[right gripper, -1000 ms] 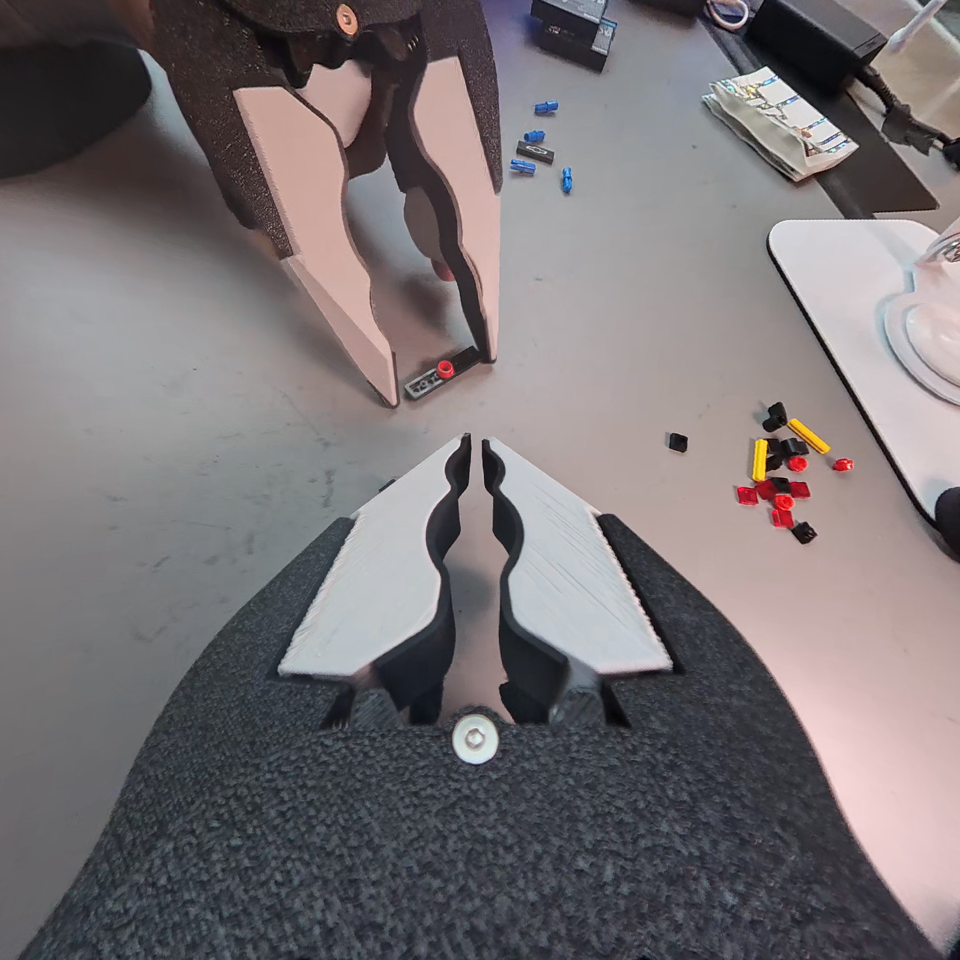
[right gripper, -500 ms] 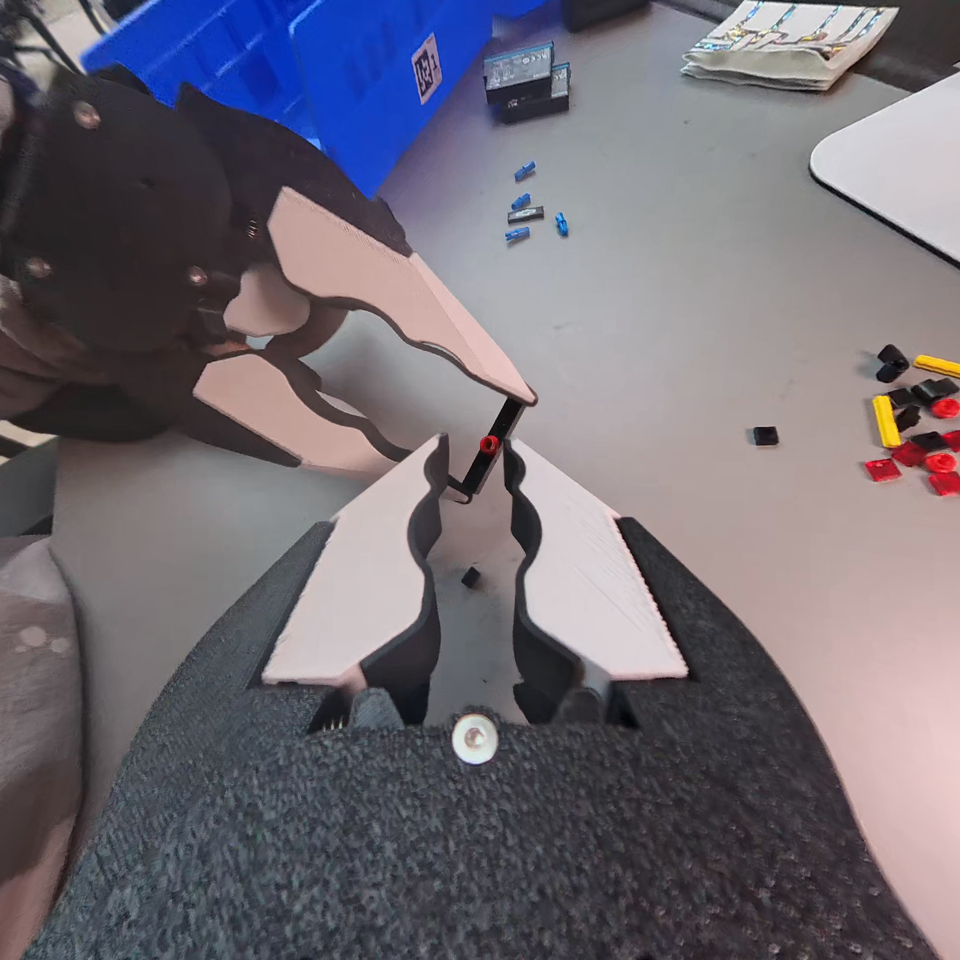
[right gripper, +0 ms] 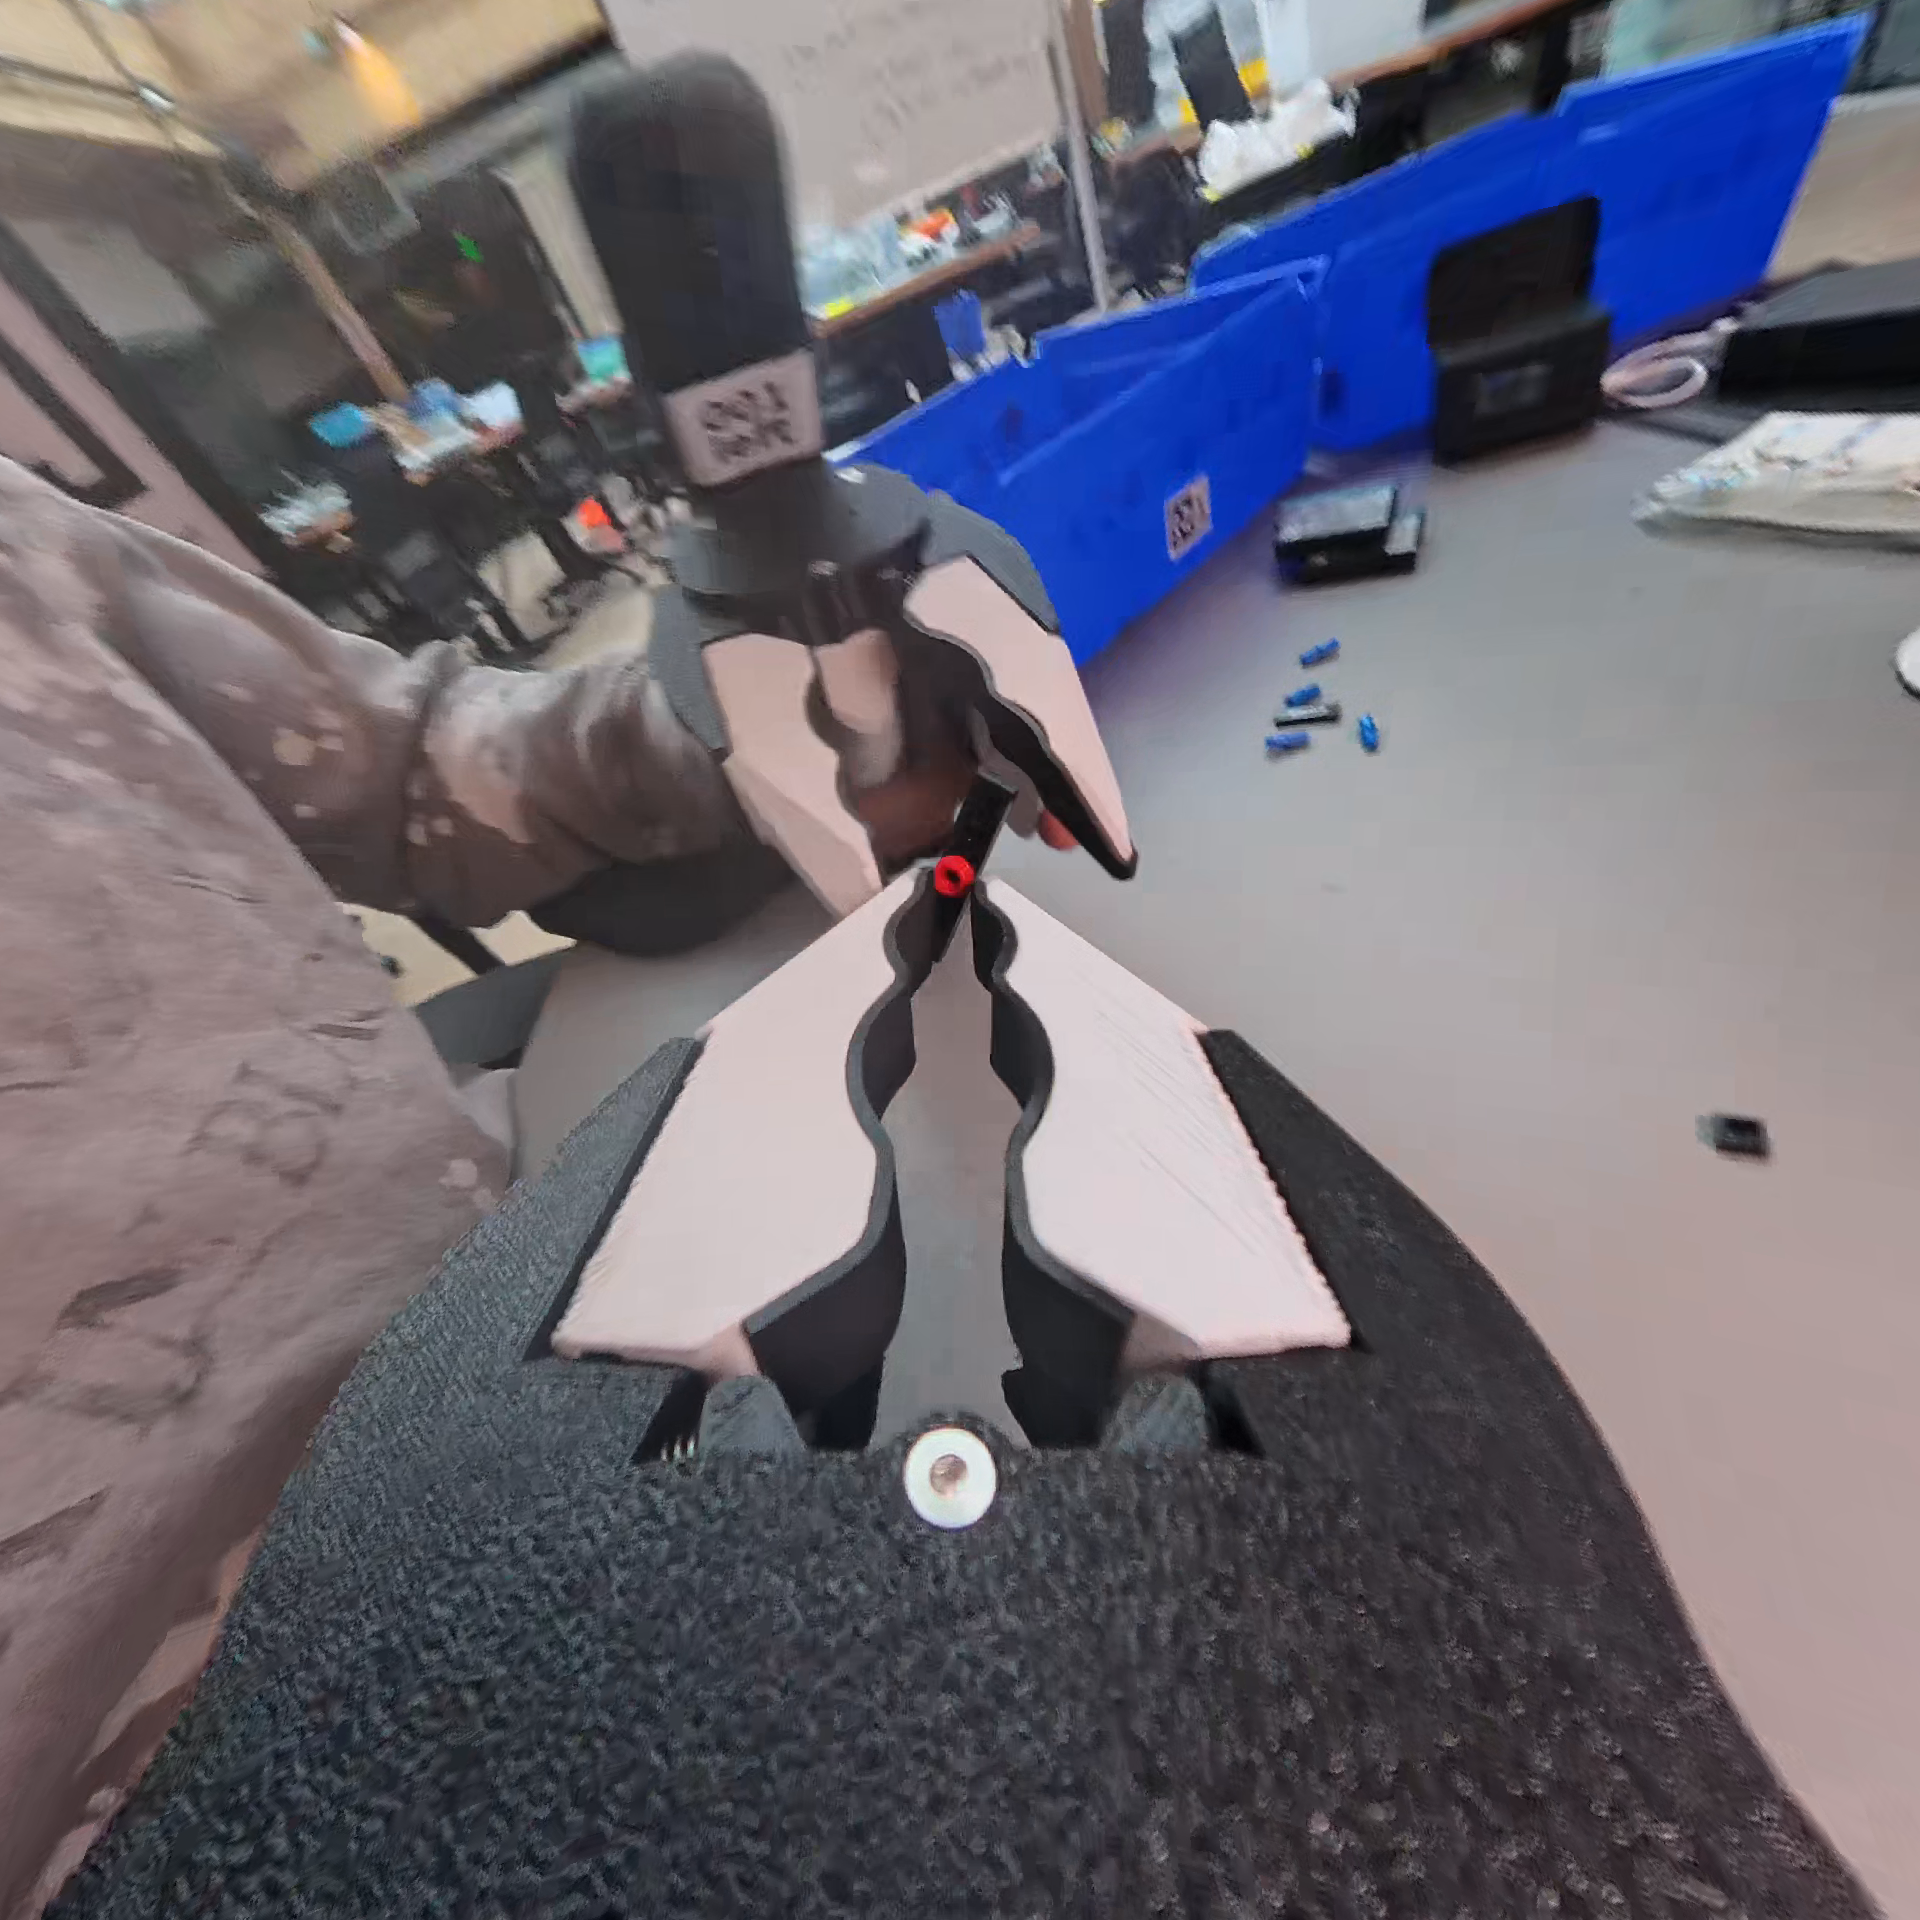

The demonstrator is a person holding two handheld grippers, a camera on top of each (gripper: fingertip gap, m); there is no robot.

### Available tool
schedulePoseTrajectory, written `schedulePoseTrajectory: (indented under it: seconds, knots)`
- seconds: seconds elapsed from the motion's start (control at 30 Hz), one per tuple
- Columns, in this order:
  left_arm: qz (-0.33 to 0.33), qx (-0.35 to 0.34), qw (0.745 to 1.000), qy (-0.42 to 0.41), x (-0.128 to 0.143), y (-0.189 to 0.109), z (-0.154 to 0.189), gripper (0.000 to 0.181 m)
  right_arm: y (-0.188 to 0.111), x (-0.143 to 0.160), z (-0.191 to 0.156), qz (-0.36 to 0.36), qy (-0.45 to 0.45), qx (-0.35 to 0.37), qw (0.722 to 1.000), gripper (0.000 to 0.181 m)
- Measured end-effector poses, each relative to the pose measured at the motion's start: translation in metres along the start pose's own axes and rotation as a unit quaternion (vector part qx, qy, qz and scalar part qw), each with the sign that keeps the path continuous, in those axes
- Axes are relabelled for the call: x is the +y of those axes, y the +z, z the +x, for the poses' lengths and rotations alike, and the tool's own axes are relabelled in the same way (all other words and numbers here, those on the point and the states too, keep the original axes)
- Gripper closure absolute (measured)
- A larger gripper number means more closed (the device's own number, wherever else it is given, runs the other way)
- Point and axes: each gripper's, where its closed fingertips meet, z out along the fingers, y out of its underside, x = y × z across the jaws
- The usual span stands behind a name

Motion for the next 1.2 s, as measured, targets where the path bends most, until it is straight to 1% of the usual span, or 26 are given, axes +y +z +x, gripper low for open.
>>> schedulePoseTrajectory:
  seconds: [0.03, 0.1, 0.17, 0.2, 0.27, 0.4, 0.53, 0.6, 0.73, 0.9, 0.97, 1.1, 1.2]
  knots:
    - [0.025, 0.045, 0.998, -0.046, -0.007, -0.005, 0.007, 0.138, -0.003, -0.006, -0.008, 0.021, -0.004, -0.026, 0.999, 0.175]
    - [0.071, 0.111, 0.984, -0.116, -0.021, -0.014, 0.016, 0.144, -0.005, -0.013, -0.022, 0.045, -0.003, -0.069, 0.997, 0.175]
    - [0.099, 0.146, 0.975, -0.137, -0.032, -0.02, 0.023, 0.149, -0.003, -0.012, -0.03, 0.046, -0.008, -0.088, 0.995, 0.175]
    - [0.098, 0.164, 0.972, -0.136, -0.032, -0.021, 0.028, 0.153, -0.002, -0.01, -0.032, 0.044, -0.015, -0.09, 0.995, 0.175]
    - [0.089, 0.186, 0.969, -0.134, -0.032, -0.022, 0.036, 0.156, -0.001, -0.009, -0.037, 0.043, -0.021, -0.102, 0.994, 0.175]
    - [0.09, 0.171, 0.975, -0.111, -0.031, -0.023, 0.037, 0.171, 0.0, -0.005, -0.035, 0.034, -0.024, -0.097, 0.994, 0.175]
    - [0.086, 0.171, 0.973, -0.131, -0.029, -0.023, 0.033, 0.174, 0.003, -0.003, -0.032, 0.026, -0.034, -0.082, 0.996, 0.175]
    - [0.087, 0.153, 0.975, -0.138, -0.027, -0.021, 0.027, 0.175, 0.003, -0.002, -0.024, 0.023, -0.041, -0.056, 0.997, 0.175]
    - [0.091, 0.116, 0.978, -0.146, -0.026, -0.018, 0.016, 0.175, 0.005, -0.003, -0.014, 0.019, -0.063, -0.009, 0.998, 0.173]
    - [0.096, 0.1, 0.977, -0.162, -0.025, -0.017, 0.009, 0.175, 0.007, -0.005, -0.006, 0.018, -0.089, 0.036, 0.995, 0.173]
    - [0.1, 0.097, 0.976, -0.17, -0.026, -0.017, 0.007, 0.175, 0.008, -0.006, -0.005, 0.017, -0.089, 0.041, 0.995, 0.174]
    - [0.108, 0.115, 0.97, -0.184, -0.029, -0.018, 0.01, 0.173, 0.006, -0.009, -0.007, 0.029, -0.089, 0.033, 0.995, 0.175]
    - [0.116, 0.148, 0.961, -0.203, -0.033, -0.024, 0.014, 0.157, 0.001, -0.016, -0.009, 0.05, -0.081, 0.022, 0.995, 0.175]
